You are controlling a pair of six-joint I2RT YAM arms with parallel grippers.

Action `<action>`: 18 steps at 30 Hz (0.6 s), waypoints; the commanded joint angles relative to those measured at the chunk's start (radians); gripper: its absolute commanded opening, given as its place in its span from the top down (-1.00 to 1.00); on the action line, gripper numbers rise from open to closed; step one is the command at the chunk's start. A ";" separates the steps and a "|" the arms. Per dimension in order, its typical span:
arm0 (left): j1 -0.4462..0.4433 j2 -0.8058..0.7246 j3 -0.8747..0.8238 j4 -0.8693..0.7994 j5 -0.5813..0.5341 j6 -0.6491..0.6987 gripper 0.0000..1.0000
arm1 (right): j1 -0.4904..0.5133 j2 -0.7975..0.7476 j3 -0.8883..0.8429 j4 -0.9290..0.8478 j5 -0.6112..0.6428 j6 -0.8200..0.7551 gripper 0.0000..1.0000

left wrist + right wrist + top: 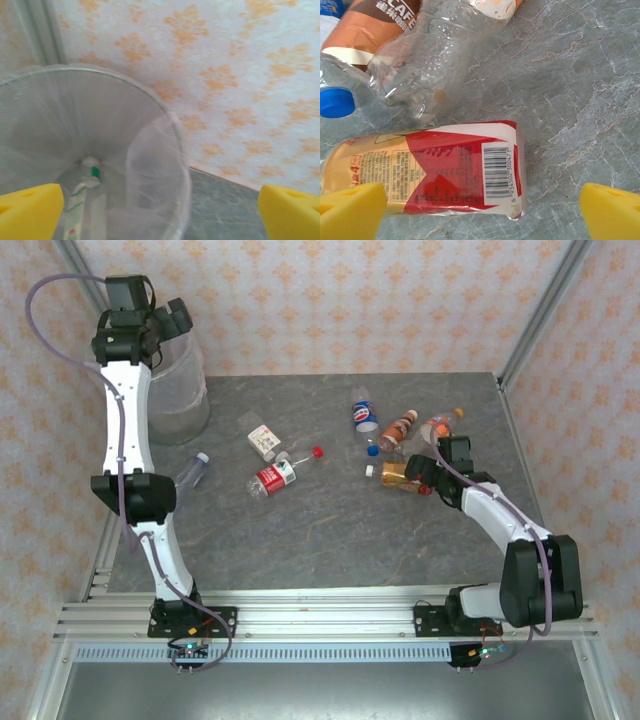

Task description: Put the plastic bottles in the bin

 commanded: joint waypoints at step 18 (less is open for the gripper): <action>-0.332 -0.615 -0.905 0.416 0.119 -0.162 -1.00 | -0.010 0.276 0.288 -0.157 -0.156 -0.176 -0.98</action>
